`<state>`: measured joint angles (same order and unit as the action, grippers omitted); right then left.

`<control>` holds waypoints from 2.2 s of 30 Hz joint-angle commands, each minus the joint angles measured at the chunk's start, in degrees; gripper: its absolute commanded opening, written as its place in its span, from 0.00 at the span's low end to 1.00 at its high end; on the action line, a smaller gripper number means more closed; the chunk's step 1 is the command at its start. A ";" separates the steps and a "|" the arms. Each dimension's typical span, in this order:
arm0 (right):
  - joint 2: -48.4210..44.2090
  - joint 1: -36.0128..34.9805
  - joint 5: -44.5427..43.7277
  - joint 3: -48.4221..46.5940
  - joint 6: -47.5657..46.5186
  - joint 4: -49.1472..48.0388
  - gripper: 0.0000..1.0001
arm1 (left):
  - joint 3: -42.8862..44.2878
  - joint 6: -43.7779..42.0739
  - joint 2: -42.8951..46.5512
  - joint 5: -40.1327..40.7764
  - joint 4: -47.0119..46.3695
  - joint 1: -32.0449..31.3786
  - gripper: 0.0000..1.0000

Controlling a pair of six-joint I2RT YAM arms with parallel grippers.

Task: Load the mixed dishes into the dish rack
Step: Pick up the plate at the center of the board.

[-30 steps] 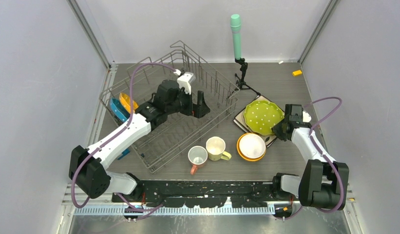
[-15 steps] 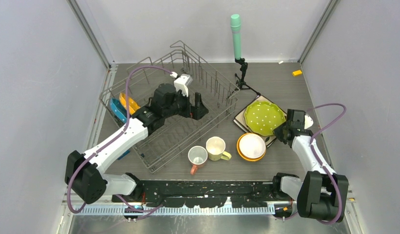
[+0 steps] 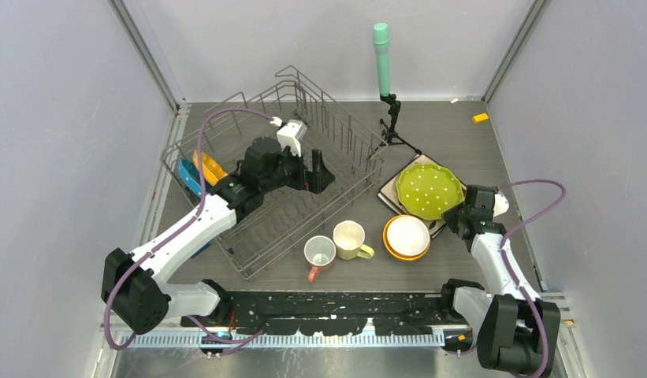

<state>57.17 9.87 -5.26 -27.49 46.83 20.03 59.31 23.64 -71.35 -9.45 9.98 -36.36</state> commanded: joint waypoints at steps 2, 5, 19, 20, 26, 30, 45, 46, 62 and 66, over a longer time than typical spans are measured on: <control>-5.29 1.37 -1.77 6.01 4.24 -10.97 0.00 | -0.11 0.44 1.23 -1.18 -3.88 -0.03 0.98; -7.16 2.27 -1.03 8.69 5.80 -15.31 0.00 | -0.03 0.61 1.20 -1.94 -3.94 -0.05 0.98; -7.28 4.44 6.20 7.56 7.27 -17.79 0.00 | 0.57 0.36 0.65 -2.91 -4.10 -0.03 0.98; -7.19 4.54 6.78 7.37 7.30 -17.90 0.00 | 0.57 0.36 0.64 -3.01 -4.18 -0.07 0.98; -6.87 5.12 9.95 5.13 7.26 -18.06 0.00 | 0.98 0.36 0.28 -3.77 -4.29 -0.07 0.98; -6.49 5.39 13.13 3.14 6.79 -18.05 0.00 | 0.58 0.18 0.40 -4.26 -5.08 -0.04 0.98; -10.81 5.80 16.98 0.67 7.86 -18.44 0.00 | -0.08 0.75 0.92 -4.80 -5.52 -0.03 0.98; -11.09 5.83 17.06 0.35 7.94 -17.88 0.00 | -0.01 0.71 0.94 -5.09 -5.45 -0.06 0.98; -21.31 5.80 18.18 -4.72 9.95 -10.21 0.00 | 3.13 3.08 -0.57 -7.65 -4.58 -0.04 0.98; -22.18 5.80 20.68 -8.74 9.72 -7.69 0.00 | 5.74 4.94 -0.56 -8.84 -2.76 -0.04 0.97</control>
<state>37.76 15.51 10.37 -28.16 54.22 19.38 60.10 26.46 -72.14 -16.12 7.94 -36.36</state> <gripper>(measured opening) 0.054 0.979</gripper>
